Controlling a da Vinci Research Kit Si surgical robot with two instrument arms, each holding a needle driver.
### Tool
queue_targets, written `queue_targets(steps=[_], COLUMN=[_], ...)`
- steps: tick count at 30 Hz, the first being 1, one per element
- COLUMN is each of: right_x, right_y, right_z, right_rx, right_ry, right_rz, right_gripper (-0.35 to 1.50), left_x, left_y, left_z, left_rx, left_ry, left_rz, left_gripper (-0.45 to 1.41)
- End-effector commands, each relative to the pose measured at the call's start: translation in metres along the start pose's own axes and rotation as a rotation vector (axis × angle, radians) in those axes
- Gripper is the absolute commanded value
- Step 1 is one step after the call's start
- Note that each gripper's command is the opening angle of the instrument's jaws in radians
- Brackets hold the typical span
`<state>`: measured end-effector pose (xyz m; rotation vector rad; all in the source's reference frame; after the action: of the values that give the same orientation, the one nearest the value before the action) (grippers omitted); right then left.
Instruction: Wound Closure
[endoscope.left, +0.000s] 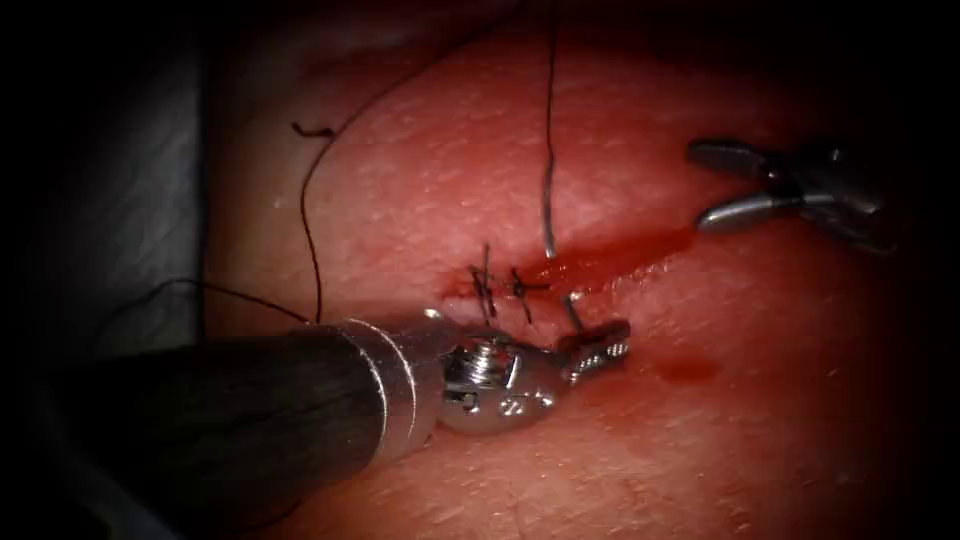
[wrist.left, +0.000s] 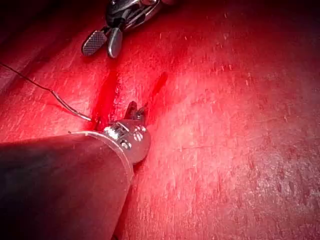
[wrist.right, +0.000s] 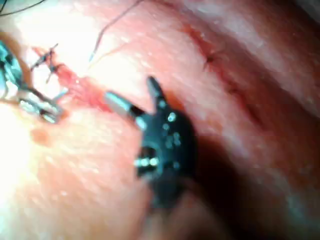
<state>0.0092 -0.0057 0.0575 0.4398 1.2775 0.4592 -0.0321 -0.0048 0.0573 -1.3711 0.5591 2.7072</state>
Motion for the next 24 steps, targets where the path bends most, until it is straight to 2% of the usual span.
queue_targets(steps=[1, 4, 5, 6, 10, 15, 19, 24], right_x=[-0.0007, -0.0006, -0.0006, -0.0005, -0.0003, -0.0007, -0.0016, -0.0026], right_y=[-0.0003, -0.0008, -0.0013, -0.0015, -0.0024, -0.0036, -0.0046, -0.0054], right_z=[0.0003, 0.0002, 0.0003, 0.0004, 0.0007, 0.0008, 0.0010, 0.0014], right_rx=[0.033, 0.035, 0.034, 0.034, 0.032, 0.035, 0.072, 0.101], right_ry=[0.007, 0.007, 0.007, 0.007, 0.008, 0.009, -0.005, -0.050], right_rz=[0.002, 0.002, 0.002, 0.002, 0.002, 0.002, 0.047, 0.206], right_gripper=[0.84, 0.76, 0.81, 0.83, 0.96, 0.96, 0.81, 0.71], left_x=[0.0007, 0.0017, 0.0027, 0.0031, 0.0046, 0.0058, 0.0062, 0.0065], left_y=[0.0005, 0.0000, -0.0005, -0.0007, -0.0021, -0.0032, -0.0035, -0.0036], left_z=[0.0004, -0.0002, -0.0006, -0.0008, -0.0016, -0.0023, -0.0027, -0.0034], left_rx=[-0.035, -0.070, -0.099, -0.117, -0.192, -0.266, -0.318, -0.346], left_ry=[0.045, 0.090, 0.115, 0.125, 0.174, 0.208, 0.227, 0.239], left_rz=[-0.102, -0.234, -0.365, -0.424, -0.584, -0.768, -0.871, -0.900], left_gripper=[-0.45, -0.45, -0.45, -0.45, -0.45, -0.45, -0.45, -0.45])
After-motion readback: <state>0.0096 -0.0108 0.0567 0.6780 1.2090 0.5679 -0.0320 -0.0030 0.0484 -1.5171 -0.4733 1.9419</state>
